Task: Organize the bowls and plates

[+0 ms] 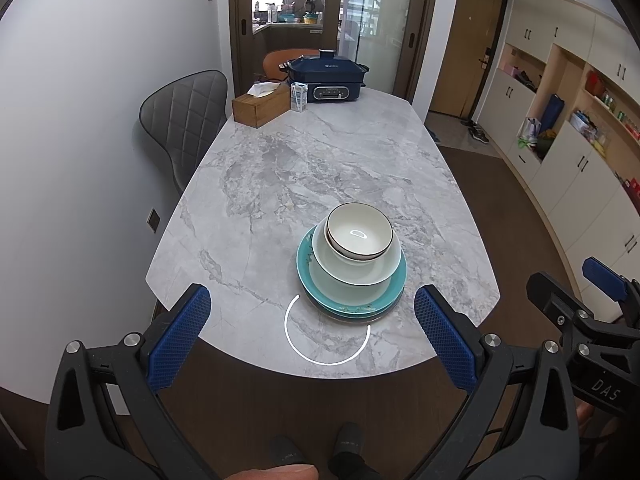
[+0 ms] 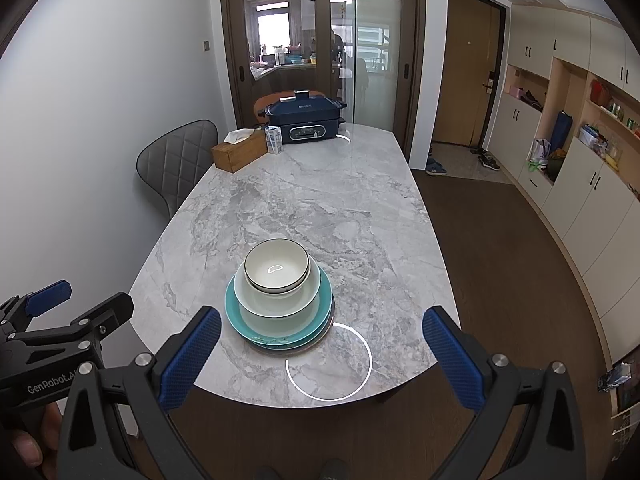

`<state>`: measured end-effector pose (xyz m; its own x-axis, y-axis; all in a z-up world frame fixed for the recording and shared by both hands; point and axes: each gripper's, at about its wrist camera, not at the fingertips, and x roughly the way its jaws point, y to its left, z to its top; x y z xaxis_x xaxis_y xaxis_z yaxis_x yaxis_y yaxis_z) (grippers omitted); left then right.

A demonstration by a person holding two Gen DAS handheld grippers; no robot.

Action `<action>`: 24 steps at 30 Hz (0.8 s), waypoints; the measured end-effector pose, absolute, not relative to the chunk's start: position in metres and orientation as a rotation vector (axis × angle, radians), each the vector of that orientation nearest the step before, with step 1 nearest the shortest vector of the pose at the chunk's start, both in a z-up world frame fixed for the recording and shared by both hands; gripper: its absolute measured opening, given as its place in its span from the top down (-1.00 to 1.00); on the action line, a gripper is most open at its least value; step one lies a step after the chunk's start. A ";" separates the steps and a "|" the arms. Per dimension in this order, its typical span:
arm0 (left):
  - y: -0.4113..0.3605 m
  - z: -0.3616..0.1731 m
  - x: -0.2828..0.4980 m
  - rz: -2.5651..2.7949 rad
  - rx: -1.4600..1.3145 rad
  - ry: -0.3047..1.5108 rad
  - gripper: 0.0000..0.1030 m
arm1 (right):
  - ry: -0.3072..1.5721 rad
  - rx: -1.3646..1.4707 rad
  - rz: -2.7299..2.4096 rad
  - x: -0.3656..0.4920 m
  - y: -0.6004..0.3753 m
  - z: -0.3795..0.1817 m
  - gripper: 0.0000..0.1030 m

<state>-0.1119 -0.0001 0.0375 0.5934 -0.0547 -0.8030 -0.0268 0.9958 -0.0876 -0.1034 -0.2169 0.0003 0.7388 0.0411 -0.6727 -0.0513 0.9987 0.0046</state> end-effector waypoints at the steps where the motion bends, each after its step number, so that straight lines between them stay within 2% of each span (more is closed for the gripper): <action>1: 0.000 0.037 -0.112 -0.018 -0.095 0.937 -0.99 | 0.739 -0.014 0.052 -0.104 -0.216 0.000 -1.00; 24: -0.004 0.034 -0.110 -0.016 -0.091 0.939 -0.99 | 0.742 -0.015 0.056 -0.101 -0.219 0.001 -1.00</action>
<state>-0.1100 -0.0041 0.0341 0.5912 -0.0533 -0.8048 -0.0263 0.9960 -0.0854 -0.1012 -0.2191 0.0013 0.7357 0.0457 -0.6758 -0.0567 0.9984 0.0058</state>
